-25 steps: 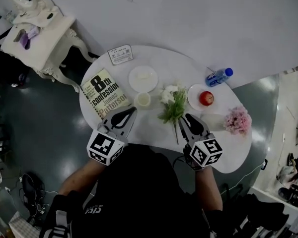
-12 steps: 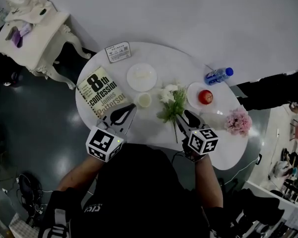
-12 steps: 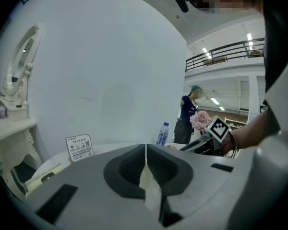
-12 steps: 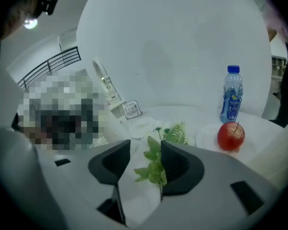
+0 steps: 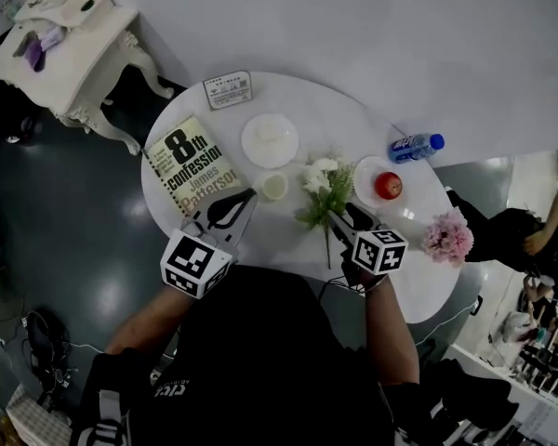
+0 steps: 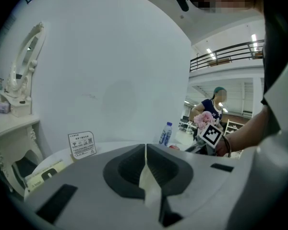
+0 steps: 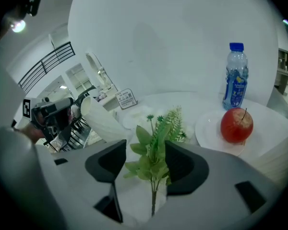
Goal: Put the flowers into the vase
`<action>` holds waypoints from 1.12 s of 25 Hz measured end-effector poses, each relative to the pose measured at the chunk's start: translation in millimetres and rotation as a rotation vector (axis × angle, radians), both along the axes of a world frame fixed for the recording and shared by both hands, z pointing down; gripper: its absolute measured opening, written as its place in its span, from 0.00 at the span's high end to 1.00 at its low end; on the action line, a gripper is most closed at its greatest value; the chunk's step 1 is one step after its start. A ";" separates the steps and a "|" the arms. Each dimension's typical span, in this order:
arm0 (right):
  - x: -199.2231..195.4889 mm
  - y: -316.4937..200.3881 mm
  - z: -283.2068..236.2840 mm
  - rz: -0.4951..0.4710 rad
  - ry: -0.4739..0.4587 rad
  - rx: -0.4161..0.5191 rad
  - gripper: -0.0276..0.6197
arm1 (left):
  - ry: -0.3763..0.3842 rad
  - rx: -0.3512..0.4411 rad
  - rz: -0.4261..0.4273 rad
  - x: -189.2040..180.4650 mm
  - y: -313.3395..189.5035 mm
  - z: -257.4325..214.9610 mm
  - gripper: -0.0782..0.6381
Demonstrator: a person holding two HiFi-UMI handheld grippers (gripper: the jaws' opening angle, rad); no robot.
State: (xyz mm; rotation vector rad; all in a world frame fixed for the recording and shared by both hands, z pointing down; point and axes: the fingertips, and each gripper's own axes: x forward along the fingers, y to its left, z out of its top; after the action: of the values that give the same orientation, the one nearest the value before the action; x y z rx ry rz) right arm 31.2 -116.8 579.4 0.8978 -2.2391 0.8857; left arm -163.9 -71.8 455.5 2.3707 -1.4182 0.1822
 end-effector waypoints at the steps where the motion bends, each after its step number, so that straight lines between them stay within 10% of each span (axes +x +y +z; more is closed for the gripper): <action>1: 0.4 -0.7 4.5 -0.004 0.005 -0.015 0.57 | 0.000 0.001 -0.004 -0.8 -0.7 -0.4 0.87; 28: -5.7 -18.0 74.5 -0.085 0.172 -0.193 0.46 | 0.022 -0.033 -0.038 -7.6 0.1 7.7 0.87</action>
State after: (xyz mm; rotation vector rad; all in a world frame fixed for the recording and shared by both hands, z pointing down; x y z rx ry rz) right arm 25.5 -134.8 654.0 0.7549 -1.9922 0.9310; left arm -171.5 -71.7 463.1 2.3103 -1.4378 0.1685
